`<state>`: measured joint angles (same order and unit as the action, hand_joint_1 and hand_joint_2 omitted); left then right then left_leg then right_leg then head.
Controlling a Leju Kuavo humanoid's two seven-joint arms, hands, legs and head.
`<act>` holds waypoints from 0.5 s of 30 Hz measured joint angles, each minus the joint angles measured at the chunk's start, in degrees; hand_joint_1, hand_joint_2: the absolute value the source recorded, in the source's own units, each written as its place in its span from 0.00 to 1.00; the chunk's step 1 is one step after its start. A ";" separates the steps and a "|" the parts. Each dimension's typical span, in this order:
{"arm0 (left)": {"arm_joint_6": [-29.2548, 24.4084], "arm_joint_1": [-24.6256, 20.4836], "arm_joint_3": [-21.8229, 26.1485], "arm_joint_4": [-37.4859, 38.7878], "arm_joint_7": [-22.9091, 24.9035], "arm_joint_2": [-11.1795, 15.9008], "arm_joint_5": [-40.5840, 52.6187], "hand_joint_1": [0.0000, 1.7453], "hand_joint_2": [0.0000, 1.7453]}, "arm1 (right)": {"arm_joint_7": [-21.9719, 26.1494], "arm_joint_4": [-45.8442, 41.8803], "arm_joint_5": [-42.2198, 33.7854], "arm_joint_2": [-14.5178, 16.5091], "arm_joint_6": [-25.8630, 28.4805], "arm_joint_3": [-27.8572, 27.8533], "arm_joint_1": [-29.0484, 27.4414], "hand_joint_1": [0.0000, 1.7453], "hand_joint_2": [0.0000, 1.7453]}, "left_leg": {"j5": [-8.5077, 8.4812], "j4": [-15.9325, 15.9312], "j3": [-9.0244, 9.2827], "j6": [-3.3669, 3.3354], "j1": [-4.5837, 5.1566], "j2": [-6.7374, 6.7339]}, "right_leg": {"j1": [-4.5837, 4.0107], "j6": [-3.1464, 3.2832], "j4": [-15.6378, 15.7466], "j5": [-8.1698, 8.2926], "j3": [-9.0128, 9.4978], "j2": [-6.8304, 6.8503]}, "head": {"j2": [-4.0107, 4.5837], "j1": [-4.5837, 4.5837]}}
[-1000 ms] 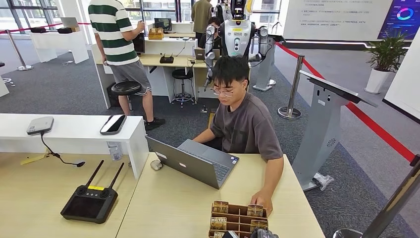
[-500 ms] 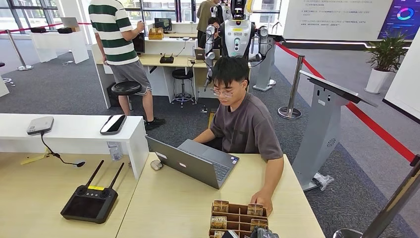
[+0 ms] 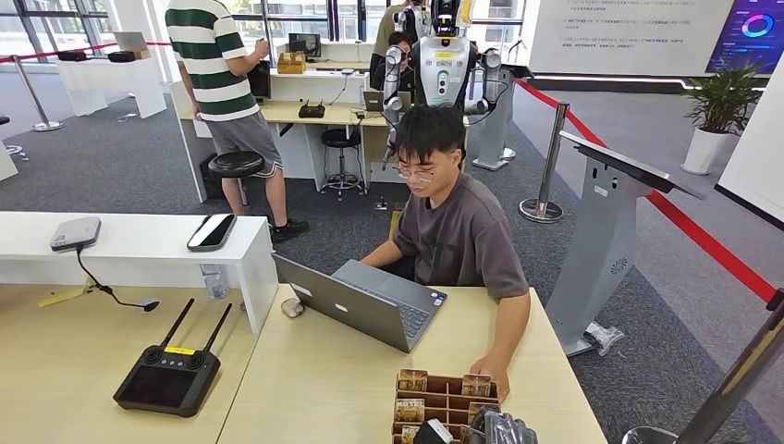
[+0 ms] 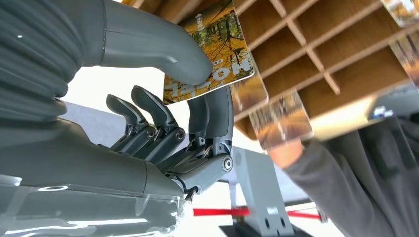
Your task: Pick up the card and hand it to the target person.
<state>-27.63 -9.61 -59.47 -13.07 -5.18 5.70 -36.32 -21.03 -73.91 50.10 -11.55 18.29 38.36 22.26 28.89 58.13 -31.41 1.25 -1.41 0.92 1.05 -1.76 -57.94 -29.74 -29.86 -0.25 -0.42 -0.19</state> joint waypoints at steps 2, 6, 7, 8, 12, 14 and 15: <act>0.00 0.04 -0.01 0.00 -0.03 0.00 0.09 0.00 0.00 | -0.08 -1.41 1.38 -0.59 -0.18 -0.02 0.08 0.93 1.00 | 0.00 0.00 0.00 0.00 0.00 0.00 | 0.00 0.00 0.00 0.00 0.00 0.00 | 0.00 -0.01; -0.02 0.10 -0.01 0.00 0.04 0.00 0.26 0.00 0.00 | -0.56 -5.66 4.25 -2.07 -1.58 -0.51 1.01 0.92 1.00 | 0.00 0.00 0.01 0.00 0.00 -0.01 | 0.00 0.00 0.00 0.00 0.00 0.00 | 0.00 -0.02; -0.06 0.14 -0.01 0.00 0.12 0.00 0.19 0.00 0.00 | -0.62 -6.89 4.67 -2.43 -1.87 -0.80 1.36 0.91 1.00 | 0.00 0.00 0.01 0.00 0.00 -0.01 | 0.00 0.00 0.00 0.00 0.00 -0.01 | 0.00 -0.02; -0.10 0.19 0.00 0.00 0.20 0.00 0.08 0.00 0.00 | -0.63 -8.04 4.98 -2.73 -2.05 -1.10 1.67 0.91 1.00 | 0.00 0.00 0.01 0.00 0.00 0.00 | 0.00 0.00 0.00 0.00 0.00 -0.01 | 0.00 -0.02; -0.17 0.50 0.01 0.00 0.23 0.00 -0.24 0.00 0.00 | -0.56 -11.67 5.67 -3.61 -1.78 -1.87 2.44 0.91 1.00 | 0.00 0.00 0.01 0.00 0.00 0.00 | 0.00 0.00 0.00 0.00 0.00 -0.01 | 0.00 -0.01; -0.16 0.55 0.01 0.00 0.22 0.00 -0.23 0.00 0.00 | -0.31 -13.17 5.84 -3.80 -1.06 -2.29 2.64 0.91 1.00 | 0.00 0.00 0.01 0.00 0.00 0.00 | 0.00 0.00 0.00 0.00 0.00 -0.01 | 0.00 0.00; -0.16 0.55 0.01 0.00 0.22 0.00 -0.20 0.00 0.00 | -0.07 -13.88 5.83 -3.84 -0.62 -2.54 2.78 0.91 1.00 | 0.00 0.00 0.01 0.00 0.00 0.00 | 0.00 0.00 0.00 0.00 0.00 -0.01 | 0.00 -0.01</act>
<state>-27.79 -9.05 -59.46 -13.07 -4.96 5.70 -36.52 -21.10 -87.79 55.93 -15.39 17.68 35.82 25.04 28.89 58.13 -31.40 1.25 -1.41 0.92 1.05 -1.76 -57.94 -29.74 -29.86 -0.26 -0.42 -0.20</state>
